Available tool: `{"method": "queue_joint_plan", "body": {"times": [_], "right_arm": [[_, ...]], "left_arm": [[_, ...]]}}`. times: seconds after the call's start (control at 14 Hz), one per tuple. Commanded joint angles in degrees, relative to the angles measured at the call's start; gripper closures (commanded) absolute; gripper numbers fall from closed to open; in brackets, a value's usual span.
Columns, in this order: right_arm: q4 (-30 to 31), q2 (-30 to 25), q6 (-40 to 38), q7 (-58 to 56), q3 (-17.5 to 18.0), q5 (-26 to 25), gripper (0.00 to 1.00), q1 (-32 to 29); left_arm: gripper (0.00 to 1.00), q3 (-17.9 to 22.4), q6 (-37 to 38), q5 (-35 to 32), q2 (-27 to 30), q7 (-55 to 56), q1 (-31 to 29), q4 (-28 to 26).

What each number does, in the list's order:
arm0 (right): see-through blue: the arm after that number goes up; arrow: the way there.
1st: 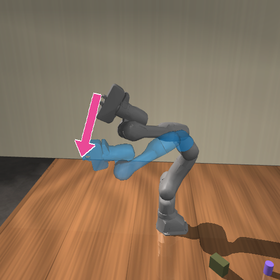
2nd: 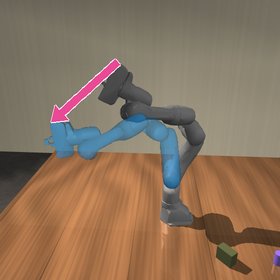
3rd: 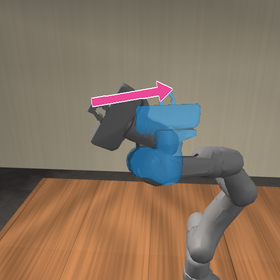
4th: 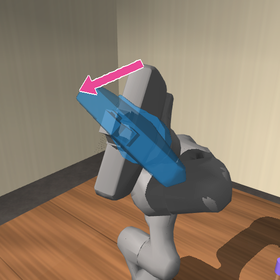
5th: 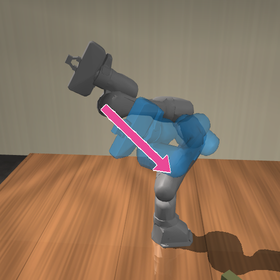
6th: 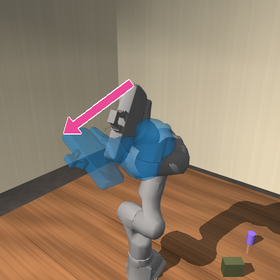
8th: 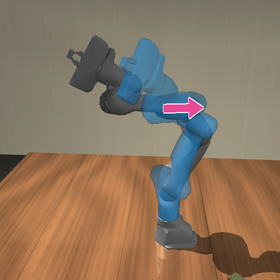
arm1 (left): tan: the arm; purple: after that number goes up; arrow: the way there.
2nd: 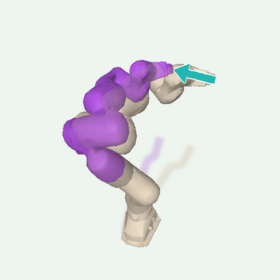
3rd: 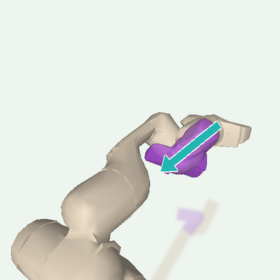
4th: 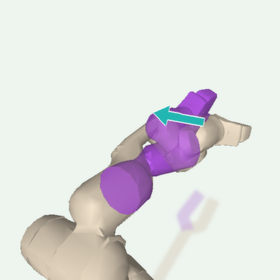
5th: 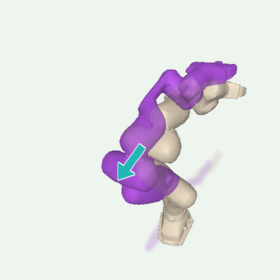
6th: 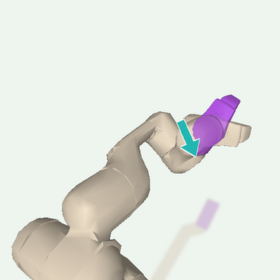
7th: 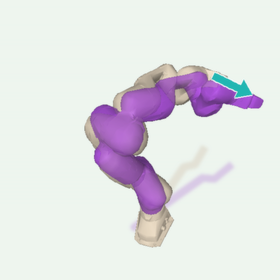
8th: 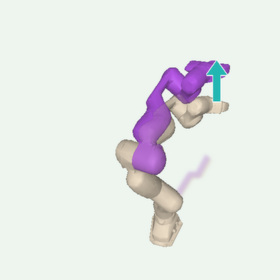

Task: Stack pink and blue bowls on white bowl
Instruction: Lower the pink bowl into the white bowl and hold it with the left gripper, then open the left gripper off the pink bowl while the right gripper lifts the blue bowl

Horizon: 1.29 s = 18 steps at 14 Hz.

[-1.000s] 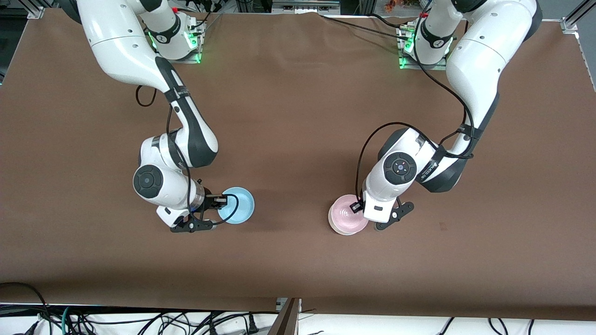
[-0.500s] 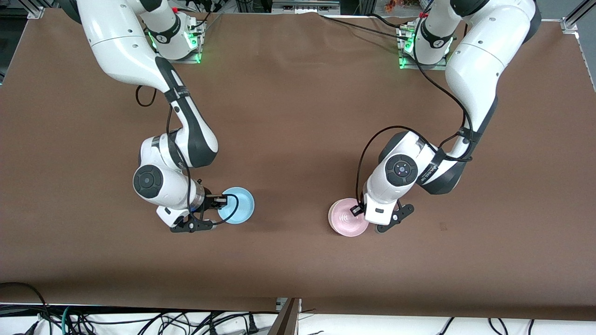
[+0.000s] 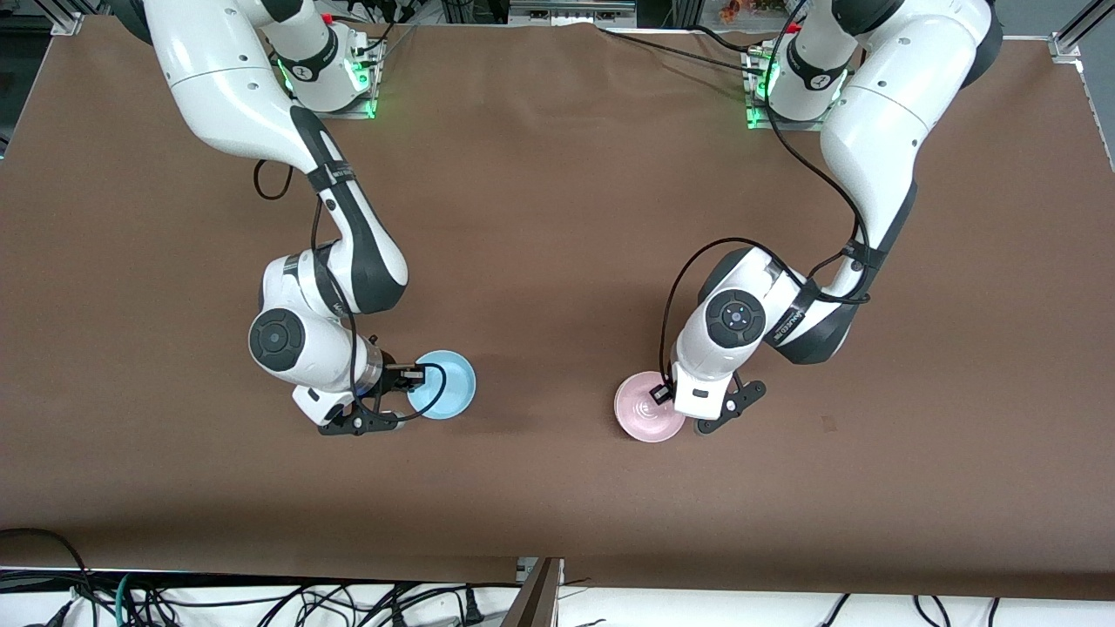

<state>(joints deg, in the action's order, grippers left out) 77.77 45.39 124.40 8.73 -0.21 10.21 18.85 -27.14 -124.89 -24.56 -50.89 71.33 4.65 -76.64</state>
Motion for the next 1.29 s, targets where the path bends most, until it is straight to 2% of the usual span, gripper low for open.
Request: {"method": "queue_joint_plan", "body": {"times": [0.0, 0.07, 0.21, 0.36, 0.79, 0.93, 1.21], "right_arm": [[-1.48, 0.40, -1.18, 0.41, 0.12, 0.69, 1.00, -0.04], [-1.48, 0.40, -1.18, 0.41, 0.12, 0.69, 1.00, -0.04], [-1.48, 0.40, -1.18, 0.41, 0.12, 0.69, 1.00, -0.04], [-1.48, 0.40, -1.18, 0.33, 0.12, 0.60, 1.00, -0.13], [-1.48, 0.32, -1.18, 0.41, 0.12, 0.60, 1.00, -0.04], [-1.48, 0.40, -1.18, 0.50, 0.12, 0.69, 1.00, -0.04], [-1.48, 0.32, -1.27, 0.42, 0.12, 0.69, 1.00, -0.04]], "left_arm": [[1.00, 0.69, 0.26, 0.91, -0.44, 0.04, 0.18, 2.46], [0.96, 0.69, 0.69, 1.09, -0.43, 0.04, 0.09, 3.16], [0.77, 0.69, 0.87, 1.18, -0.17, 0.04, -0.34, 3.34], [0.68, 0.69, 0.87, 1.18, -0.17, 0.04, -0.44, 3.34], [0.67, 0.86, 0.79, 0.74, -0.52, -0.31, -0.61, 3.34], [0.67, 3.84, 0.17, 0.65, -1.48, -0.66, -0.44, 3.34], [0.67, 4.38, -1.15, 0.48, -4.30, -2.77, -0.52, 5.10]]}}
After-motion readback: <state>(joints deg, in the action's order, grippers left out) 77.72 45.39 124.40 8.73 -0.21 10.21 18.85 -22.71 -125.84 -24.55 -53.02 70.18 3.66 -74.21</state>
